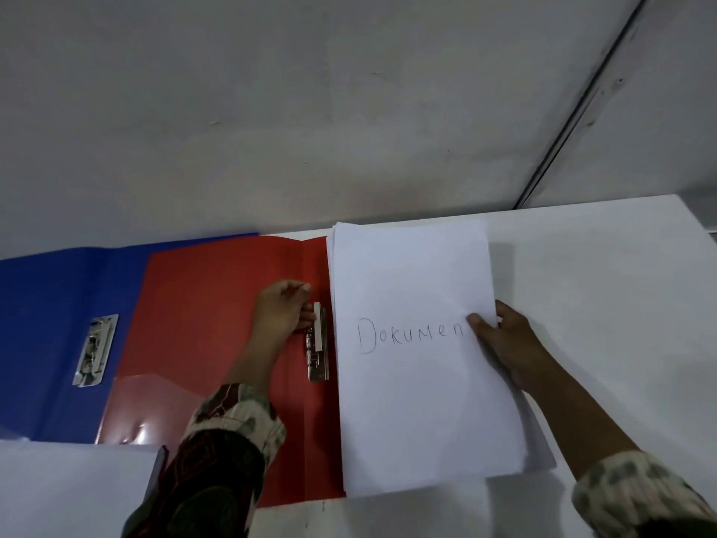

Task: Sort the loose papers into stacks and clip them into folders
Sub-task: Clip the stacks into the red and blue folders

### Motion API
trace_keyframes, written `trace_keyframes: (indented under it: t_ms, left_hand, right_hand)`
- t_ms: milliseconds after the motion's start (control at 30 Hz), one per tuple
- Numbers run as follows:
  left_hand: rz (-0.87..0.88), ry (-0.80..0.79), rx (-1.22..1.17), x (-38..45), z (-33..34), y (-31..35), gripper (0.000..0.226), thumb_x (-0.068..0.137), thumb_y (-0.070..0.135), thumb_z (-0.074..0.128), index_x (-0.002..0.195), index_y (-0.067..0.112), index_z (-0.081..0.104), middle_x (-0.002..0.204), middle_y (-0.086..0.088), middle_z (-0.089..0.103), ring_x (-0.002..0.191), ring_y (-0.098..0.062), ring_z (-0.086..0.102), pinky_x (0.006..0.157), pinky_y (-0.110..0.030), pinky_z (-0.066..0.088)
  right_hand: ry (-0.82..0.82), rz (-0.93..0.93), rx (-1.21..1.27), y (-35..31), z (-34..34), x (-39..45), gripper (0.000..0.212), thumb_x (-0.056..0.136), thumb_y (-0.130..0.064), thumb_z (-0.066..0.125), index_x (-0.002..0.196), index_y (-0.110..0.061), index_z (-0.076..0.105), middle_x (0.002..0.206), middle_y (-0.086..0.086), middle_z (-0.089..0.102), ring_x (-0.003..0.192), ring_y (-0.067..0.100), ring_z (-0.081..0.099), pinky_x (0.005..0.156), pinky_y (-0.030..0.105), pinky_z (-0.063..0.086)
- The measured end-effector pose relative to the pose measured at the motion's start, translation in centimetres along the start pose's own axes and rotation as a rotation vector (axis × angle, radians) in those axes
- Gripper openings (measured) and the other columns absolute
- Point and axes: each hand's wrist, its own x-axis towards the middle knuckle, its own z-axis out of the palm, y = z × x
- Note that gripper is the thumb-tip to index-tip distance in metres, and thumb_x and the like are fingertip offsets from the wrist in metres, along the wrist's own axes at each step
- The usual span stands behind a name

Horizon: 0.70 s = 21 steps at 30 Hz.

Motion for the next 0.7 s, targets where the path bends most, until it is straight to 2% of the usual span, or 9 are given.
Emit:
trace_keyframes:
  t_ms: [100,200,300,367,533,700]
  left_hand:
    - [0.007,0.002,0.015,0.1,-0.1,-0.1,0.006,0.092,0.010,0.051,0.088,0.007,0.054,0.062,-0.009,0.052,0.032,-0.002,0.053,0.038,-0.015,0.047]
    - [0.010,0.025,0.042,0.2,-0.2,-0.2,0.017,0.092,0.011,0.052,0.075,0.017,0.054,0.062,-0.007,0.054,0.032,-0.001,0.053,0.038,-0.013,0.047]
    - [0.021,0.031,0.025,0.1,-0.1,-0.4,0.020,0.092,0.011,0.052,0.073,0.020,0.052,0.061,-0.007,0.053,0.031,0.000,0.052,0.038,-0.012,0.046]
    - [0.028,0.033,0.005,0.0,-0.1,-0.4,0.020,0.092,0.011,0.052,0.073,0.020,0.052,0.061,-0.007,0.052,0.031,0.000,0.051,0.037,-0.012,0.045]
    - [0.034,0.028,-0.010,0.0,-0.4,-0.5,0.019,0.093,0.012,0.051,0.075,0.018,0.051,0.061,-0.007,0.050,0.031,-0.001,0.051,0.037,-0.013,0.045]
    - [0.045,0.025,-0.001,-0.1,-0.3,-0.5,0.019,0.092,0.012,0.051,0.075,0.019,0.050,0.061,-0.007,0.050,0.032,-0.001,0.051,0.037,-0.013,0.045]
  right_hand:
    - [-0.042,0.012,-0.049,-0.3,1.5,0.6,0.024,0.091,-0.012,0.056,0.115,-0.008,0.058,0.099,0.004,0.061,0.081,0.016,0.058,0.067,0.021,0.046]
    - [-0.001,-0.045,-0.221,-0.4,2.6,0.9,0.021,0.090,-0.012,0.056,0.110,-0.006,0.059,0.097,0.006,0.061,0.090,0.024,0.059,0.077,0.023,0.039]
    - [0.030,-0.093,-0.336,-0.1,2.9,0.9,0.025,0.090,-0.014,0.055,0.113,-0.003,0.056,0.112,0.013,0.063,0.106,0.029,0.058,0.083,0.025,0.038]
    - [0.056,-0.106,-0.382,-0.1,3.0,0.8,0.026,0.090,-0.015,0.055,0.113,-0.003,0.055,0.115,0.014,0.063,0.107,0.030,0.057,0.084,0.028,0.039]
    - [0.077,-0.103,-0.392,-0.3,2.9,0.7,0.027,0.091,-0.016,0.055,0.115,-0.003,0.054,0.116,0.015,0.062,0.107,0.031,0.056,0.087,0.032,0.041]
    - [0.058,-0.074,-0.343,-0.4,2.9,0.5,0.031,0.091,-0.017,0.056,0.118,-0.003,0.054,0.119,0.014,0.061,0.109,0.031,0.056,0.089,0.030,0.041]
